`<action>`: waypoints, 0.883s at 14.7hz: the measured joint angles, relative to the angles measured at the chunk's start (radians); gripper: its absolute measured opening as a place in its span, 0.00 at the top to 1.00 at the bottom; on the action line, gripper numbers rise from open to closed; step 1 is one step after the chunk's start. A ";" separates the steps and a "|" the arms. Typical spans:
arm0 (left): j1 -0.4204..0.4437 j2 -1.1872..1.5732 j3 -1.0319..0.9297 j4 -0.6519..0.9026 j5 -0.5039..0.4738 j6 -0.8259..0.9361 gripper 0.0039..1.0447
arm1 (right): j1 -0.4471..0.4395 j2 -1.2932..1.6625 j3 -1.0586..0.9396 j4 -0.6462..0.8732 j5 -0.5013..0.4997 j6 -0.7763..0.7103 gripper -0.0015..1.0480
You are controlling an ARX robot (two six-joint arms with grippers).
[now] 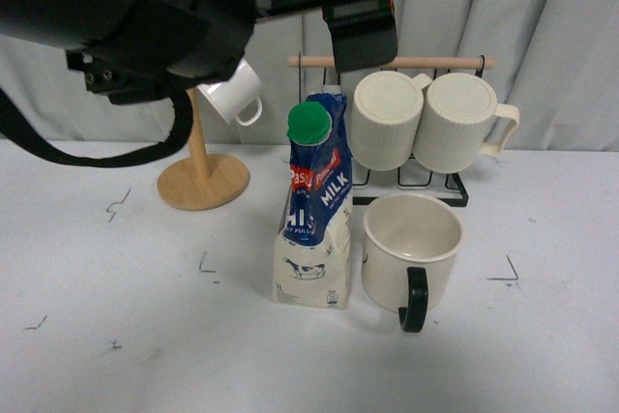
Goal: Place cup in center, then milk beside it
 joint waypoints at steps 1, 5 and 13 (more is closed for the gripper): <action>0.011 -0.051 -0.027 0.015 0.002 0.007 0.06 | 0.000 0.000 0.000 0.000 0.000 0.000 0.06; 0.151 -0.298 -0.159 0.133 -0.034 0.093 0.12 | 0.000 0.000 0.000 0.000 0.000 0.000 0.06; 0.540 -0.848 -0.728 0.296 0.203 0.325 0.99 | 0.000 0.000 0.000 0.000 0.000 0.000 0.06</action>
